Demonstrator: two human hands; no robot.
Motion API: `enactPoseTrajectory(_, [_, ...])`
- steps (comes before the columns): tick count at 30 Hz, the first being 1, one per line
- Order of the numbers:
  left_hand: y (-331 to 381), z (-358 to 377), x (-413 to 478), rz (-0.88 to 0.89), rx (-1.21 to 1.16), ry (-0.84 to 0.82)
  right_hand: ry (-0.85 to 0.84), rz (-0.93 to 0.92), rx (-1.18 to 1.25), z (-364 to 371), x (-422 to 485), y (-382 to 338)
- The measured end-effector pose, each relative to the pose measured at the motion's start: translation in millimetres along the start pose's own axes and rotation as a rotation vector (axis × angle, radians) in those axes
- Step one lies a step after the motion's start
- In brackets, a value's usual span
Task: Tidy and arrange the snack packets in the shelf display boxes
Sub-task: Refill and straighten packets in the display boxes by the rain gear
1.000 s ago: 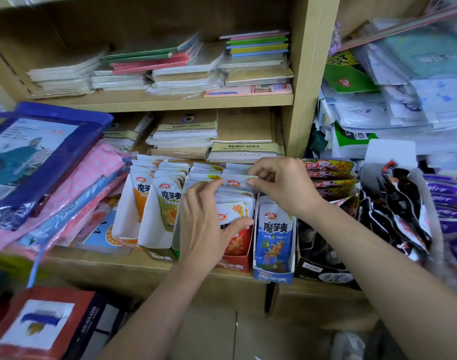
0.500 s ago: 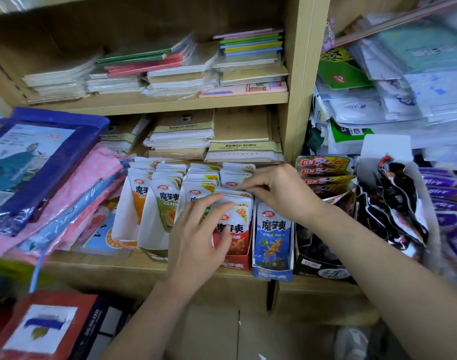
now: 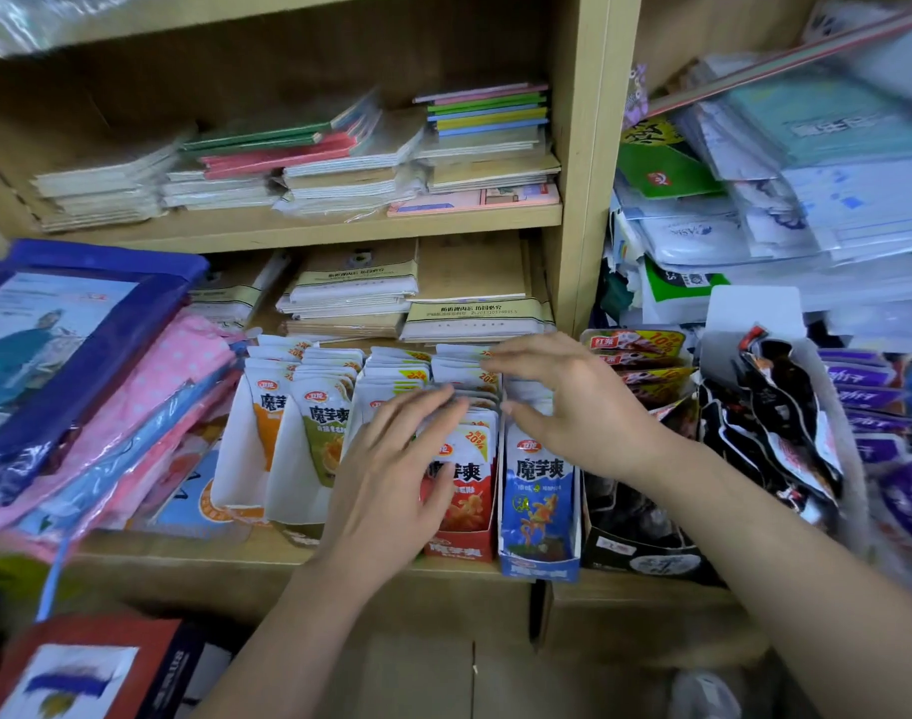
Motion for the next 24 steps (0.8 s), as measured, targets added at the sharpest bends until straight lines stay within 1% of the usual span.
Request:
enactPoseTrajectory(3, [0,5,0,-0.019,0.041,-0.023,-0.199,0.019,-0.186,7,-7,-1])
enactPoseTrajectory(4, [0,6,0,-0.045,0.053,-0.033,-0.227,0.029,-0.222,8,-8,0])
enactPoseTrajectory(9, [1,12,-1,-0.099,0.12,-0.146,-0.289,0.076,-0.363,9,-5,-3])
enactPoseTrajectory(11, [2,15,-4,-0.129,0.155,-0.152,-0.283,0.091,-0.338,8,-5,-4])
enactPoseTrajectory(13, [5,12,-9,-0.139,0.17,-0.059,-0.254,0.075,-0.237,7,-7,-10])
enactPoseTrajectory(15, [6,12,-16,-0.126,0.123,0.082,-0.251,0.015,-0.144,9,-10,-17])
enactPoseTrajectory(18, [9,13,-25,-0.092,0.047,0.214,-0.309,-0.051,-0.155,18,-13,-24])
enactPoseTrajectory(20, [10,13,-29,-0.103,0.021,0.232,-0.356,-0.009,-0.221,21,-12,-20])
enactPoseTrajectory(24, [12,11,-31,-0.158,0.01,0.193,-0.38,0.043,-0.293,21,-8,-18])
Point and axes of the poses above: each hand's wrist, its own x-axis towards the middle knuckle, its own z-axis out of the palm, y = z × x, the point moved 2 cm from there along x, towards the middle knuckle, and after that the axes turned 5 degrees about -y, right-handed, at the moved point
